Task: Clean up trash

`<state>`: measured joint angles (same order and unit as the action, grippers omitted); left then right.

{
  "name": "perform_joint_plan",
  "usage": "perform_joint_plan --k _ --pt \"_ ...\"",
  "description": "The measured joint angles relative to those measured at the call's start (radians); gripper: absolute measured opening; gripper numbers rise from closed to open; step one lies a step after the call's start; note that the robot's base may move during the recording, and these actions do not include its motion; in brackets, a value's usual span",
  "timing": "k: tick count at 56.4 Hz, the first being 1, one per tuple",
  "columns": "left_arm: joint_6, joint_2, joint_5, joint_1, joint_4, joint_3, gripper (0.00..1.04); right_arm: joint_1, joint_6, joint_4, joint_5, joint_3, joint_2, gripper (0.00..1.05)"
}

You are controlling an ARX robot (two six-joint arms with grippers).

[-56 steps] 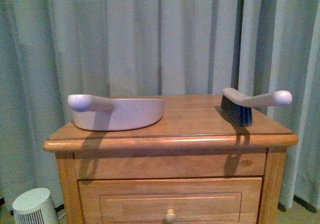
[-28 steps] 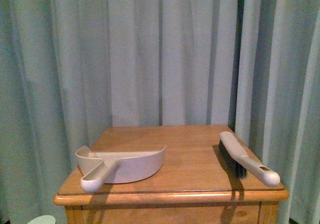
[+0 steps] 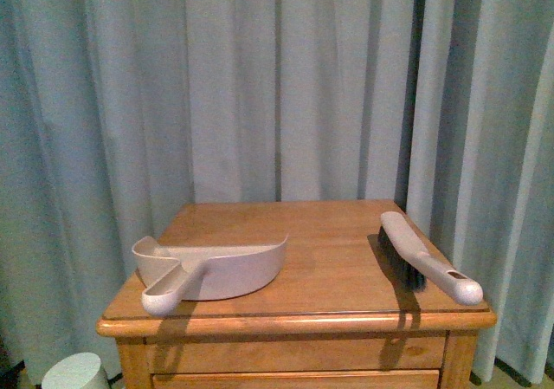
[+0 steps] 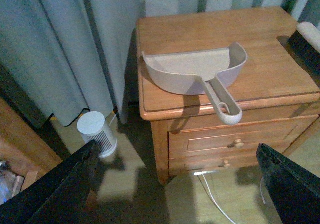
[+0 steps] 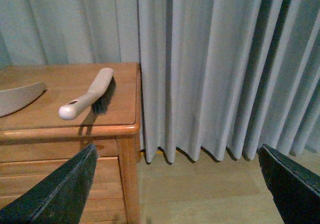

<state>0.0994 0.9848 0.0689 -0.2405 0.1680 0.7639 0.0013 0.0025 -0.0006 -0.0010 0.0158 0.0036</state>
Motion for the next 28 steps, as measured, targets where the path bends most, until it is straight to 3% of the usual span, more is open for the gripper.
perform_joint_plan --k 11,28 --pt "0.008 0.314 0.065 -0.076 0.105 0.305 0.97 0.000 0.000 0.000 0.000 0.000 0.000 0.97" --pt "-0.074 0.615 0.182 -0.163 0.165 0.492 0.97 0.000 0.000 0.000 0.000 0.000 0.000 0.97"
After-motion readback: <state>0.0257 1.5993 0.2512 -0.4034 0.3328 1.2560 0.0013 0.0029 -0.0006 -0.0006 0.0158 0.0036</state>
